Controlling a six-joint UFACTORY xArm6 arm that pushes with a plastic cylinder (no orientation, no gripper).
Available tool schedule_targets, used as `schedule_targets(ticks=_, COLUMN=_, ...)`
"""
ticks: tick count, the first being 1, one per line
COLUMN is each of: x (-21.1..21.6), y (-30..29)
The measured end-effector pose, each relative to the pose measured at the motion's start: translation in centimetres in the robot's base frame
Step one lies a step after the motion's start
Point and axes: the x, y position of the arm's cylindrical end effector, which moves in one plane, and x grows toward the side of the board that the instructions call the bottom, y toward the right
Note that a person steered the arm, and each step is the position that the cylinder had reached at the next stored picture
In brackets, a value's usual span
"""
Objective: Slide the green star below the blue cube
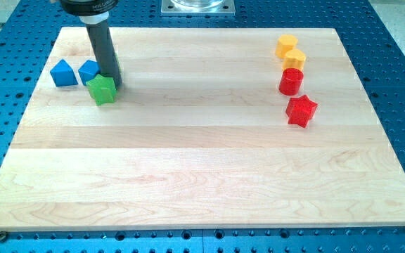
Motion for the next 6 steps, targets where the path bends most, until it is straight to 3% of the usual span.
schedule_targets(ticks=1, x=-3.3, y=1.6)
schedule_targets(ticks=2, x=-4.9, y=-2.4)
schedule_targets(ticks=3, x=2.7, y=-2.8)
schedule_targets(ticks=5, x=2.4, y=4.6)
schedule_targets(ticks=6, x=7.4, y=1.4)
